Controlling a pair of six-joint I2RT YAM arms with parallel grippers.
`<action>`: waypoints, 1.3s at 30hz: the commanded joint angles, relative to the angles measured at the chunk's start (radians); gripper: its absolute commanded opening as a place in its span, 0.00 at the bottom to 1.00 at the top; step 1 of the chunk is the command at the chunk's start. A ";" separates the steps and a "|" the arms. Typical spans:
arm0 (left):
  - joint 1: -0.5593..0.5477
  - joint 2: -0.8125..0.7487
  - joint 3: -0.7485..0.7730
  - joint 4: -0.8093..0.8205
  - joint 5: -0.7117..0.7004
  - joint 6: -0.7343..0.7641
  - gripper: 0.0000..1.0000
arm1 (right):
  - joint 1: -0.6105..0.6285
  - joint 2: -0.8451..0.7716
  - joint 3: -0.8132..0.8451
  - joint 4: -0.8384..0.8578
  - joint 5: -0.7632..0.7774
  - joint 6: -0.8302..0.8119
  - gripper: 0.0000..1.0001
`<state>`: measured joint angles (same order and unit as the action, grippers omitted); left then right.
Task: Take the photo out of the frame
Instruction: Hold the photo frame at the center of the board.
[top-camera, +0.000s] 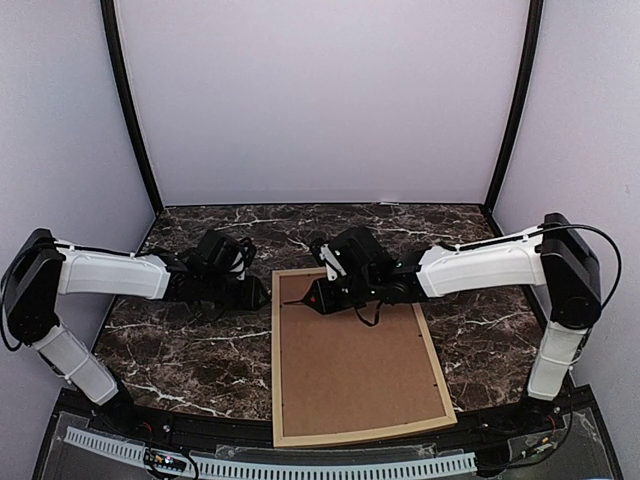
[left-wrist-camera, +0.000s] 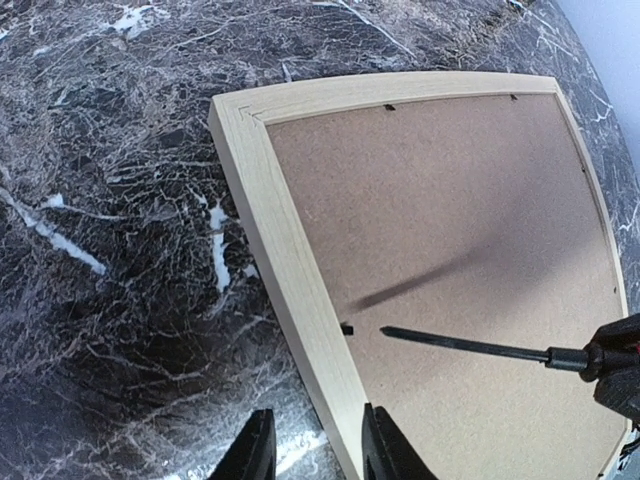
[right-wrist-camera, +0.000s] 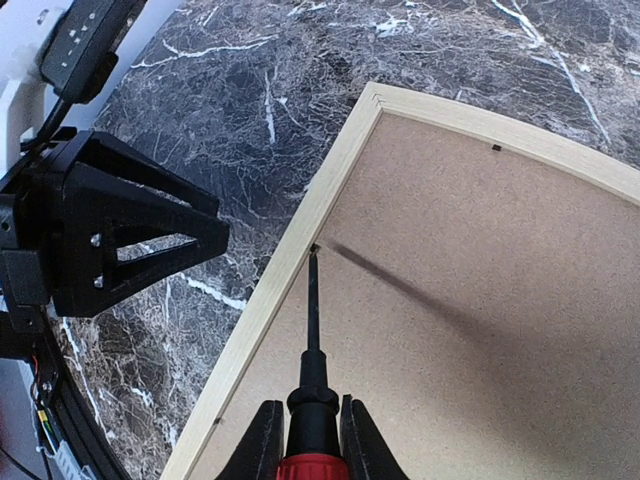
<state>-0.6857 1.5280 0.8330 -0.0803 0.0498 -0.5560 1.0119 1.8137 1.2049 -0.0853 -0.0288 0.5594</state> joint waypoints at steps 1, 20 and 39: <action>0.037 0.039 -0.027 0.126 0.112 0.016 0.31 | 0.004 0.025 0.040 0.018 -0.017 -0.012 0.00; 0.084 0.130 -0.078 0.261 0.185 0.001 0.31 | 0.002 0.080 0.080 -0.002 0.002 -0.020 0.00; 0.084 0.190 -0.080 0.285 0.211 -0.001 0.24 | 0.003 0.093 0.104 -0.001 -0.008 -0.028 0.00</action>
<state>-0.6064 1.6932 0.7650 0.2001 0.2440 -0.5571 1.0119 1.8832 1.2785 -0.1268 -0.0330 0.5495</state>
